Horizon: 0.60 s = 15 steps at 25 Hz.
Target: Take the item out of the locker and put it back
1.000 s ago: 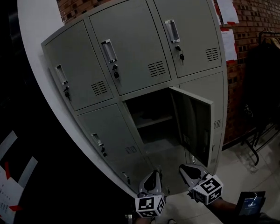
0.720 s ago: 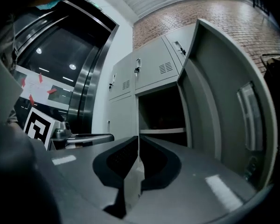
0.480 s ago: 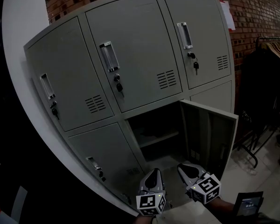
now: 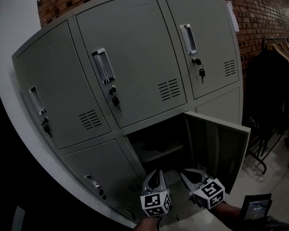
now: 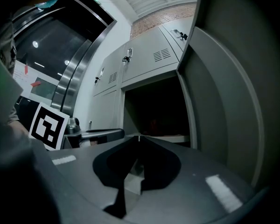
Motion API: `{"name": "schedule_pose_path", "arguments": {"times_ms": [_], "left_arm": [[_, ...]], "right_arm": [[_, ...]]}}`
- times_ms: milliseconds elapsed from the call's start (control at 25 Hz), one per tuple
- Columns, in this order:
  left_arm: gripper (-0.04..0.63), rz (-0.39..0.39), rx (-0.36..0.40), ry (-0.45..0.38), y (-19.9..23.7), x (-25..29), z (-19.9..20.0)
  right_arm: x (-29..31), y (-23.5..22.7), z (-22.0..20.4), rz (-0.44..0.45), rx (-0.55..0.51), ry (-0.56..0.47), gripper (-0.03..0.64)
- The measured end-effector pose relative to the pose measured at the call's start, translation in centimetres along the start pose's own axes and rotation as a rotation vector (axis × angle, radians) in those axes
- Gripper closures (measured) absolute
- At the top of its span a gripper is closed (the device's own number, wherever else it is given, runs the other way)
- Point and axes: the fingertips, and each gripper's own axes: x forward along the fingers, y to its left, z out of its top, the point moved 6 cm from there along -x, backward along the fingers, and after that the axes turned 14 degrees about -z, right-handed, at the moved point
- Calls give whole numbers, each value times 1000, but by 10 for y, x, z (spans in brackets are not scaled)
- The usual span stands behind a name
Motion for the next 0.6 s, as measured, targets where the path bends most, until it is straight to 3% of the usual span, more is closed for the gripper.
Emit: {"name": "schedule_pose_path", "arguments": {"times_ms": [200,480,600], "left_arm": [[580,27,21,1,16,48,14],[349,69,47,110,47,109,21],[286,77,54,169,56,129,18]], "right_arm": [[12,-16,6,3,-12,-15,617],[20,-33,11,6,-16,-26,617],[23,-39,11,5,-15,-30,617]]}}
